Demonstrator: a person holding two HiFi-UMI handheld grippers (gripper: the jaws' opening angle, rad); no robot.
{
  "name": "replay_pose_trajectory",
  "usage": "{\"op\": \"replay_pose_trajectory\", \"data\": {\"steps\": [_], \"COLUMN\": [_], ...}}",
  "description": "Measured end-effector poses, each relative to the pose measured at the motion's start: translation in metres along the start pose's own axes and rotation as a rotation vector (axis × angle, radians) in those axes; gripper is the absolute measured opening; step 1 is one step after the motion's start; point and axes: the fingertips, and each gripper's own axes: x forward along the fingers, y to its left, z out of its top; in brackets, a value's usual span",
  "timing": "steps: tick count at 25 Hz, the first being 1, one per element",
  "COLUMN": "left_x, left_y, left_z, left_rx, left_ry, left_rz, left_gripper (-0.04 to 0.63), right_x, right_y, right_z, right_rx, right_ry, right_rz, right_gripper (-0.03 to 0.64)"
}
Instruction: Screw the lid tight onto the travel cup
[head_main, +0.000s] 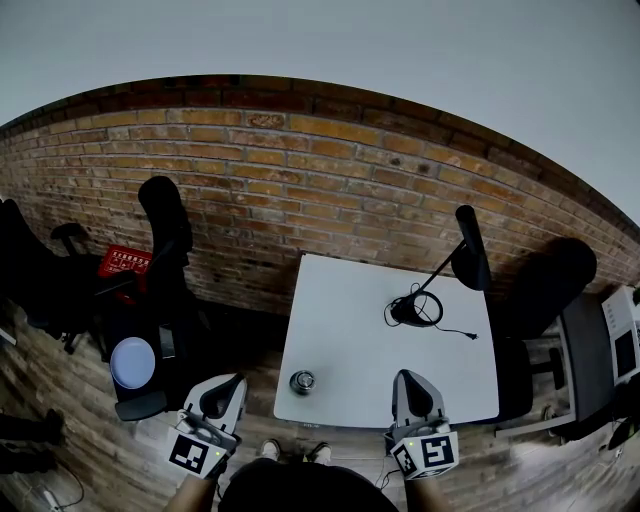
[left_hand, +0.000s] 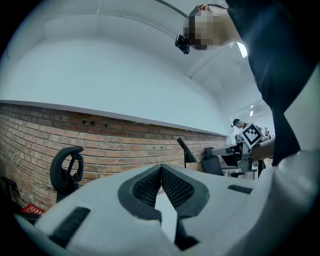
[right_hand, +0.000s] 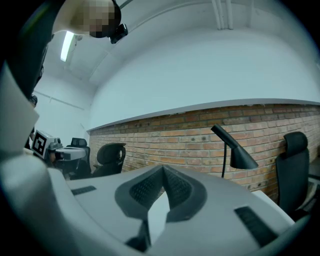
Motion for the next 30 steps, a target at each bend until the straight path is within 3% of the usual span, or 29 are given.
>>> {"op": "replay_pose_trajectory", "data": {"steps": [30], "left_x": [-0.014], "left_y": [-0.007], "left_z": [-0.003], "left_rx": [0.003], "left_ry": [0.006], "left_rz": [0.021], "left_gripper": [0.023], "right_x": [-0.002], "right_y": [0.022], "right_z": [-0.004], "right_rx": [0.007], "right_ry": [-0.011], "right_rz": [0.059], "right_gripper": [0.013]}}
